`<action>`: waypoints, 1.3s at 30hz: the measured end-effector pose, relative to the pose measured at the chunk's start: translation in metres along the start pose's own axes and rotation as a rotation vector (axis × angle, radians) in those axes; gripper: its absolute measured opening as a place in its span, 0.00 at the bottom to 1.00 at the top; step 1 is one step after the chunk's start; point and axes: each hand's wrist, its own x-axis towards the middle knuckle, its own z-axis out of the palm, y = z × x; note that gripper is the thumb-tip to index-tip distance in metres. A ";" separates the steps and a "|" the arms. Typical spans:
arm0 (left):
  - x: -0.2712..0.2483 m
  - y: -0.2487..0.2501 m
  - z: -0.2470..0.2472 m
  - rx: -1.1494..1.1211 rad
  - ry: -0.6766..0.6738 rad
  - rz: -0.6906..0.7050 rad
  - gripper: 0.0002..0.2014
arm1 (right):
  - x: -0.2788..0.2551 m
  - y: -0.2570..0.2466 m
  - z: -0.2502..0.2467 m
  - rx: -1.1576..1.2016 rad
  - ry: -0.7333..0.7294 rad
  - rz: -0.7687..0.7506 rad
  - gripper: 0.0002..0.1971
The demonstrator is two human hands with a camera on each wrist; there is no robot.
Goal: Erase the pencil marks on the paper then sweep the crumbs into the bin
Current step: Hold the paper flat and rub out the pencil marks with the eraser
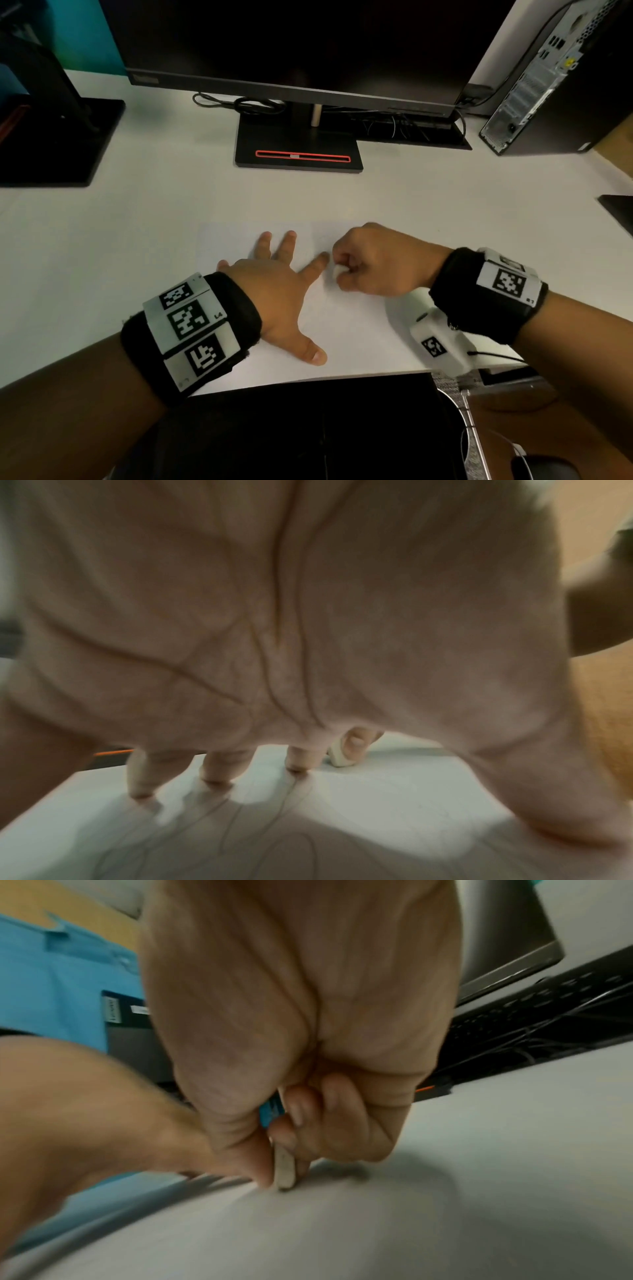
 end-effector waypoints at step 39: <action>-0.002 -0.001 0.001 0.026 0.047 -0.003 0.75 | 0.006 0.018 -0.012 -0.001 0.042 0.099 0.12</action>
